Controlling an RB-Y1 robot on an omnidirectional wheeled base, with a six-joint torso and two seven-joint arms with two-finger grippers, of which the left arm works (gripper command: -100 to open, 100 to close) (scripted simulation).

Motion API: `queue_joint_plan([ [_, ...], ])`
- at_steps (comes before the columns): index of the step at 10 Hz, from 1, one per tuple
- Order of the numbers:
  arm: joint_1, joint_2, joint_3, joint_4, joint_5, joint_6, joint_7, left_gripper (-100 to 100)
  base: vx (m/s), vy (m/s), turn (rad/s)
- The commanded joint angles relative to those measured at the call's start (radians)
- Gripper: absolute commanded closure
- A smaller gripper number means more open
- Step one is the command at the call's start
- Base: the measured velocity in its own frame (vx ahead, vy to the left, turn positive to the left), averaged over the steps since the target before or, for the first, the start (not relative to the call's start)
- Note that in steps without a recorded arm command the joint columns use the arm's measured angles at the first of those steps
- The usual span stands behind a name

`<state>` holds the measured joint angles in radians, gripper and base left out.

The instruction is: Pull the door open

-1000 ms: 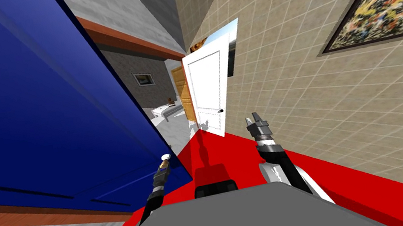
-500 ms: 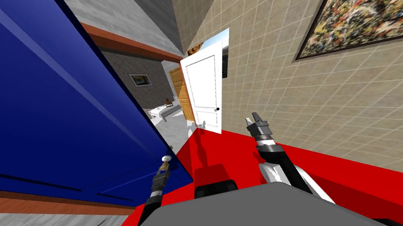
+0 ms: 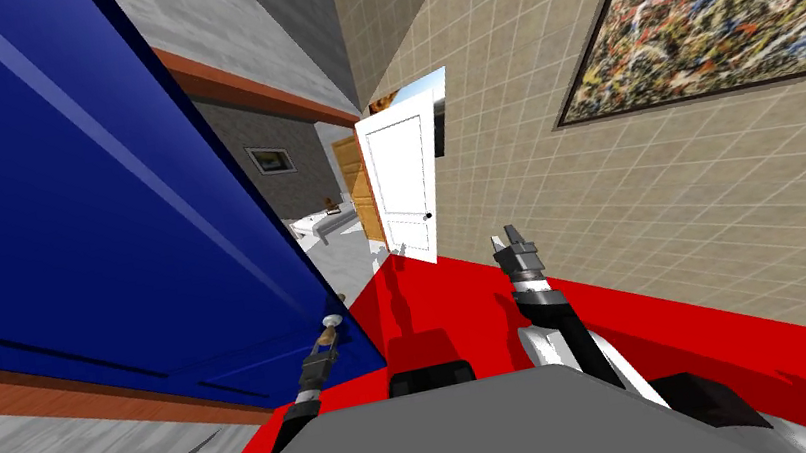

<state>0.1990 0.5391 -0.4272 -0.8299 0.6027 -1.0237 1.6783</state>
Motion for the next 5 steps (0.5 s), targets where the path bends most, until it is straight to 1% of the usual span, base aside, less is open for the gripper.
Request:
queue_joint_plan([
  [1,0.012,0.009,-0.018,0.009,-0.008,-0.026,0.018,100,-0.207,0.045,-0.132],
  [3,0.023,0.026,-0.035,0.018,-0.015,-0.055,0.039,100,-0.207,0.066,-0.121],
  [5,0.031,0.038,-0.049,0.024,-0.021,-0.078,0.056,100,-0.179,0.04,-0.111],
])
